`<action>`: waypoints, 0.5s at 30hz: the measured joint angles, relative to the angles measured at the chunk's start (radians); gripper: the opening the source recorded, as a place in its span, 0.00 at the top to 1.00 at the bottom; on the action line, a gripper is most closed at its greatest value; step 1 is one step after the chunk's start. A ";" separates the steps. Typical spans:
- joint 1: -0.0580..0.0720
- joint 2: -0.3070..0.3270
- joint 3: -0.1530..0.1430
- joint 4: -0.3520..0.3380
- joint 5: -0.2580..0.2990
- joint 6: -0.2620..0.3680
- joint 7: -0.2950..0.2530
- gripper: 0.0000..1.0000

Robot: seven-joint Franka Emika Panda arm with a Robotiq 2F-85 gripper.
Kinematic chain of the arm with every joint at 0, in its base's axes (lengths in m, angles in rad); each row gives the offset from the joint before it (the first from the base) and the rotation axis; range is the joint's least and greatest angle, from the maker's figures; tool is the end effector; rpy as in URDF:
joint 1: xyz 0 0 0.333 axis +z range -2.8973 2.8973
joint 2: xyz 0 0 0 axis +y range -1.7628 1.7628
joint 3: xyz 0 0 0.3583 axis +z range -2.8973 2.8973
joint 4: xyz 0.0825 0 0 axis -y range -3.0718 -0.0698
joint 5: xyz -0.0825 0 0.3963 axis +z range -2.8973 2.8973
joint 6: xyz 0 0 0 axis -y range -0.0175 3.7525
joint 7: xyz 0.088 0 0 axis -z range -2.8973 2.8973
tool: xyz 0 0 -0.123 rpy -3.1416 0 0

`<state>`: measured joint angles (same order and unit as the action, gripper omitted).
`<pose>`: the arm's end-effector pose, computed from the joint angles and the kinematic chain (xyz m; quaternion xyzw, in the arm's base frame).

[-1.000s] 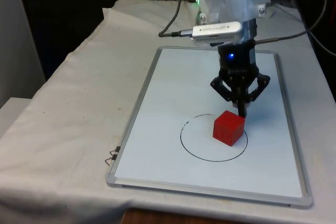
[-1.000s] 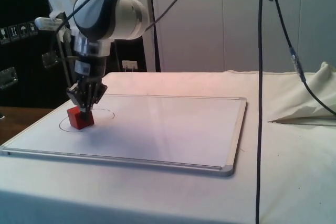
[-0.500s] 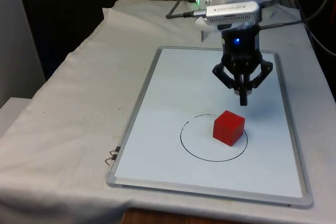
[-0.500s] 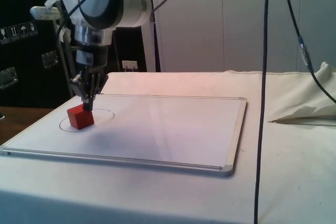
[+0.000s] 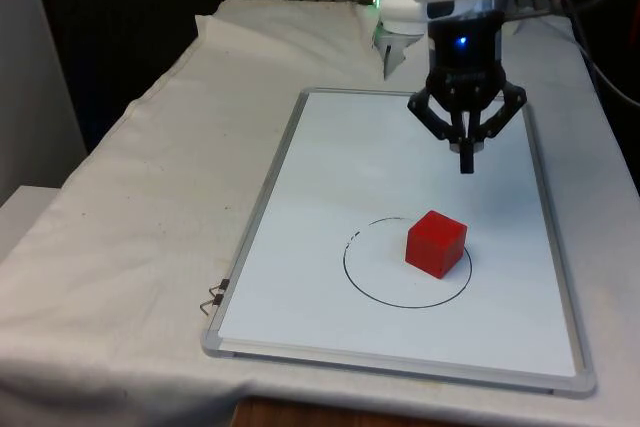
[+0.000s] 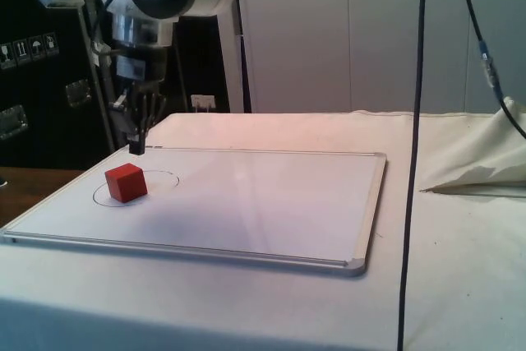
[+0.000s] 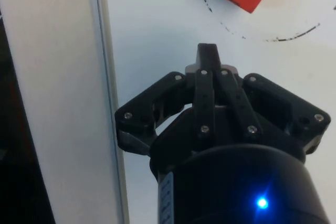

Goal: Push the cube into the marked area.

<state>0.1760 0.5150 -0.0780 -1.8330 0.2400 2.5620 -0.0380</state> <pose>0.6970 0.0723 0.2845 -0.9923 0.0181 -0.1064 0.0607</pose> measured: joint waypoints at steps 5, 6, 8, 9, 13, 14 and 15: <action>0.000 -0.016 -0.007 -0.017 -0.024 0.000 -0.001 1.00; 0.000 -0.017 -0.009 -0.019 -0.031 -0.002 -0.001 1.00; -0.001 -0.020 -0.014 -0.019 -0.040 -0.005 -0.001 1.00; -0.001 -0.021 -0.016 -0.019 -0.047 -0.007 -0.001 1.00; -0.001 -0.032 -0.025 -0.024 -0.071 -0.013 -0.001 1.00; -0.001 -0.036 -0.027 -0.026 -0.077 -0.015 -0.001 1.00; -0.001 -0.041 -0.028 -0.029 -0.082 -0.017 -0.001 1.00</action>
<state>0.1750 0.4740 -0.1060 -1.8620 0.1580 2.5450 -0.0390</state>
